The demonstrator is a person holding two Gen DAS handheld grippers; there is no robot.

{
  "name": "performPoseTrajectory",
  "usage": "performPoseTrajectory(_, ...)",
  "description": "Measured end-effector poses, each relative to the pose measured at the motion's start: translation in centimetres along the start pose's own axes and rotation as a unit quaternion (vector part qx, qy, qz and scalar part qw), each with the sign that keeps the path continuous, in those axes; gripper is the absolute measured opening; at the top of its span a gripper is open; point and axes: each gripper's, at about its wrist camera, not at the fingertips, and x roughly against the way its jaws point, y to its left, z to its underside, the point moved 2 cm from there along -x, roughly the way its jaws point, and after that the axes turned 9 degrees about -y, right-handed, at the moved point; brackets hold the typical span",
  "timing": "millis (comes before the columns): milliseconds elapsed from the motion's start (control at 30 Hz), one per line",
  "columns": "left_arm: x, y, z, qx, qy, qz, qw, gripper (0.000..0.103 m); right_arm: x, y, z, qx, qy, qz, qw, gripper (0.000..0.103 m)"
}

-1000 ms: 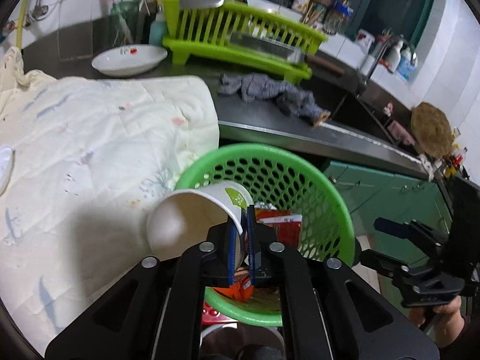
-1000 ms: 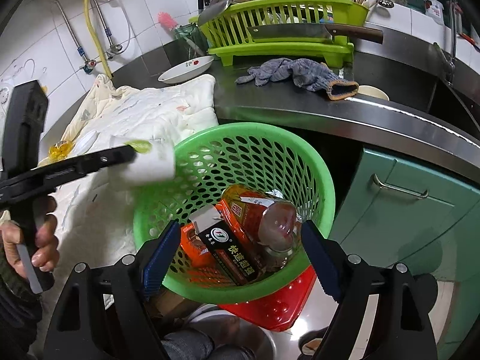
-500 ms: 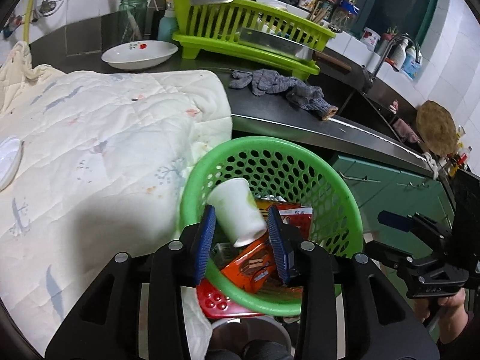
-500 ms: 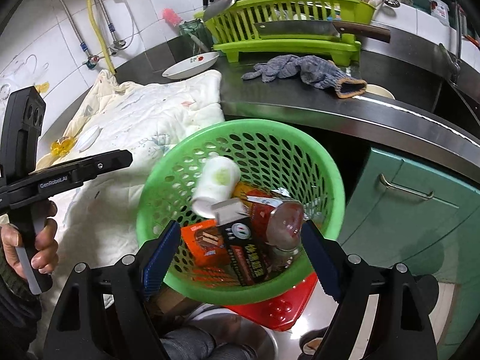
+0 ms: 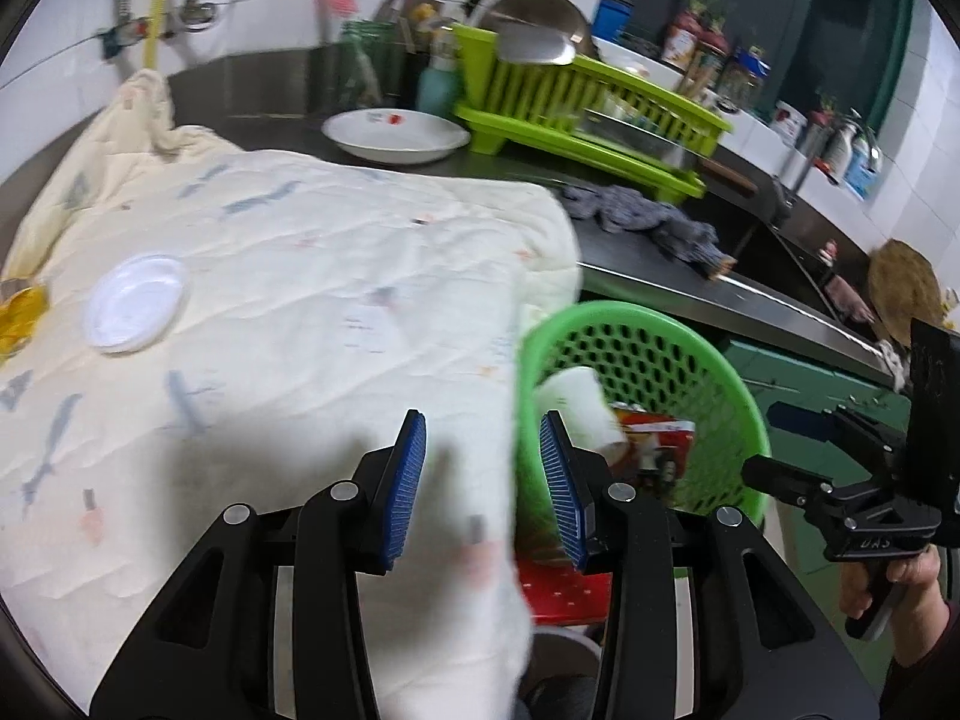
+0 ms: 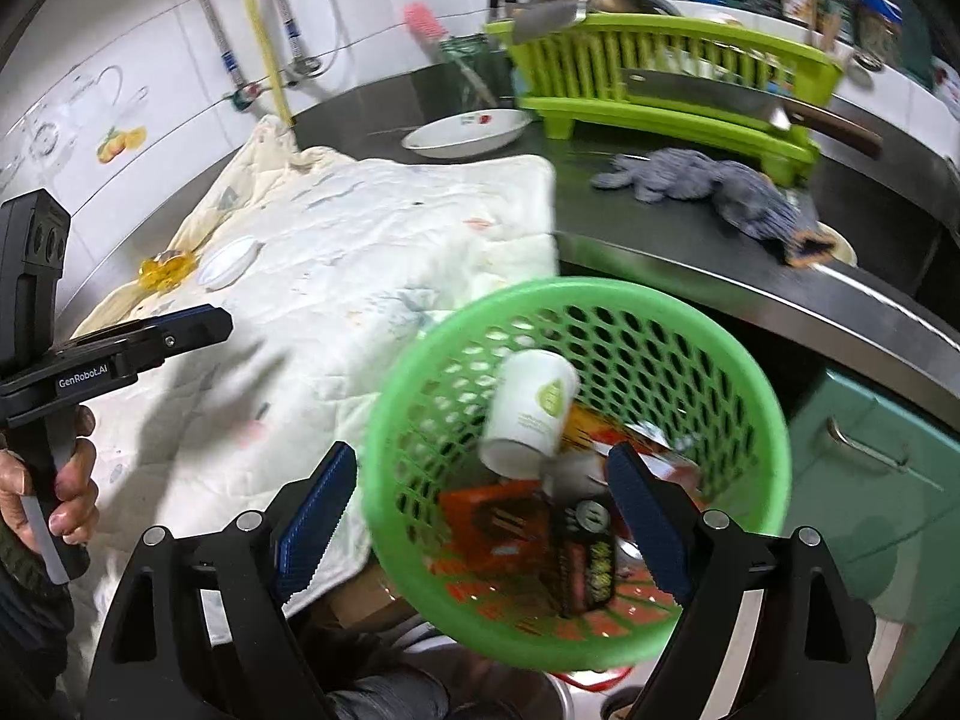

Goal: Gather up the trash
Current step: 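Move the left tool to the yellow wrapper while the right moves to the white lid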

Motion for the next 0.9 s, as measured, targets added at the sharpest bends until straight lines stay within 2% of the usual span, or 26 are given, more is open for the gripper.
performPoseTrajectory(233, 2.5, 5.7, -0.4, 0.028, -0.013, -0.049, 0.9983, 0.041, -2.7, 4.2, -1.9, 0.034, 0.008, -0.033, 0.999, 0.084)
performPoseTrajectory(433, 4.8, 12.1, -0.9, 0.065, -0.030, -0.107, 0.9916, 0.046, -6.3, 8.9, -3.2, 0.064, 0.021, -0.069, 0.995, 0.087)
performPoseTrajectory(633, 6.5, 19.7, -1.3, 0.111, -0.041, -0.172, 0.9780, 0.046, -9.9, 13.8, -4.6, 0.094, 0.032, -0.101, 0.990, 0.089)
performPoseTrajectory(800, 7.5, 24.8, -1.5, 0.145, -0.048, -0.215, 0.9645, 0.057, -12.9, 17.7, -5.8, 0.110, 0.039, -0.129, 0.985, 0.090)
performPoseTrajectory(900, 8.0, 27.5, -1.6, 0.174, -0.053, -0.229, 0.9563, 0.058, -15.0, 20.0, -6.4, 0.120, 0.045, -0.142, 0.982, 0.090)
